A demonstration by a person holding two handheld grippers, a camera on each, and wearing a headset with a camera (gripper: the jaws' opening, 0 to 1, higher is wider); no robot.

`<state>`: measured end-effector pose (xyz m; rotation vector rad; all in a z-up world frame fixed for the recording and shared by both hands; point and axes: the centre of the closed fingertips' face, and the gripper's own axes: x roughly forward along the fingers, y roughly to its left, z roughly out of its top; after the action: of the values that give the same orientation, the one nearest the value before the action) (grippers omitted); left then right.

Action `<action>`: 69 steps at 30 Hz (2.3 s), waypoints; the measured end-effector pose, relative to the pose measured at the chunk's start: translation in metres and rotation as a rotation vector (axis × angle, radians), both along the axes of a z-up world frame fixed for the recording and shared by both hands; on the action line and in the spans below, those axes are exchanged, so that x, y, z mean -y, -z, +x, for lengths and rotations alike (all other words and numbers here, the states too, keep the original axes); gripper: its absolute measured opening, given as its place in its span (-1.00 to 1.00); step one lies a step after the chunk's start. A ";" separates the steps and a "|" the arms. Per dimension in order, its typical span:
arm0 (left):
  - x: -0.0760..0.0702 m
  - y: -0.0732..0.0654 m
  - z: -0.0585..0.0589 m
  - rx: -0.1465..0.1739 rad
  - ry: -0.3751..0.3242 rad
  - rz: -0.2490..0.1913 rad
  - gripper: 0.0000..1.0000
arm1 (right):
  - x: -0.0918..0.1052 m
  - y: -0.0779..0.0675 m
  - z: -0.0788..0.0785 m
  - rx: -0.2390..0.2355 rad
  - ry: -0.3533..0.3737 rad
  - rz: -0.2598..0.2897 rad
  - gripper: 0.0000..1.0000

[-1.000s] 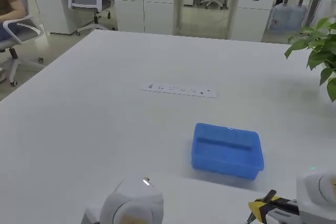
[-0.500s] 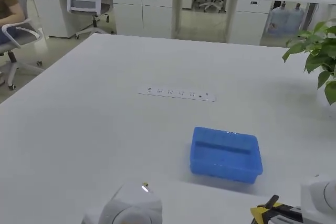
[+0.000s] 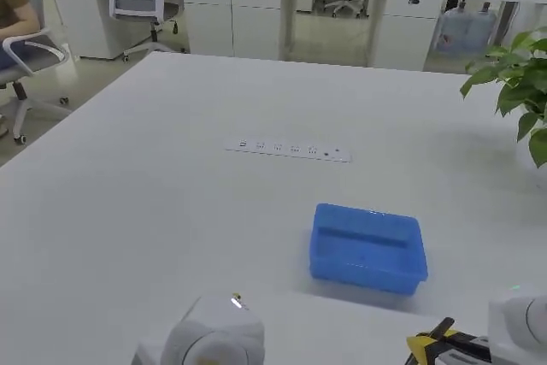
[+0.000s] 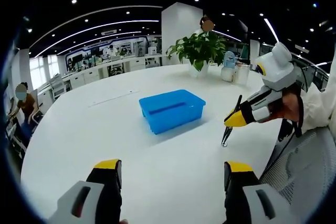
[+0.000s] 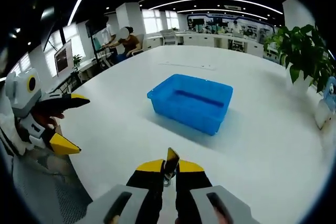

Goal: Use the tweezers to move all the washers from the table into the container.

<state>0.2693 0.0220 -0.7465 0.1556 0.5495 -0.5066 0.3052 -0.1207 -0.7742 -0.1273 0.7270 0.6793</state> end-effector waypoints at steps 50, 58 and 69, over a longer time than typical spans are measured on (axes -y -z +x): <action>0.007 0.011 -0.003 -0.038 0.040 0.020 0.62 | -0.004 -0.013 0.124 0.073 0.029 -0.080 -0.92; 0.001 0.009 0.000 -0.032 0.006 -0.002 0.64 | -0.003 -0.005 0.128 0.069 0.022 -0.088 -0.92; 0.001 -0.003 0.001 -0.014 -0.007 -0.055 0.60 | -0.012 -0.061 0.123 0.188 0.044 0.033 -0.91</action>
<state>0.2698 0.0214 -0.7434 0.0973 0.5493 -0.5160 0.4282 -0.1088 -0.7129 -0.1430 0.5368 0.6280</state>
